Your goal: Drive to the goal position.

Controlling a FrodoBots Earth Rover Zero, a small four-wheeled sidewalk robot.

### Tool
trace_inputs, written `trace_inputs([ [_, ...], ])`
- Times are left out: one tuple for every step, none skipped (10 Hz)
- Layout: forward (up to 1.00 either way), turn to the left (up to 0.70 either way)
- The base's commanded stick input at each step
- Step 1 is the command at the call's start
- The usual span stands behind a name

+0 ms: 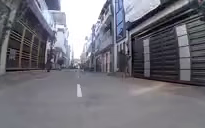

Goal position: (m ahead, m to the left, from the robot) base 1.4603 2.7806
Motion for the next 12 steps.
trace_inputs([
  [1.0,-0.27],
  [1.0,-0.27],
  [1.0,-0.27],
  [1.0,-0.27],
  [1.0,-0.27],
  [1.0,-0.27],
  [1.0,-0.27],
  [1.0,-0.27],
  [1.0,-0.27],
  [1.0,-0.27],
  [1.0,-0.27],
  [1.0,-0.27],
])
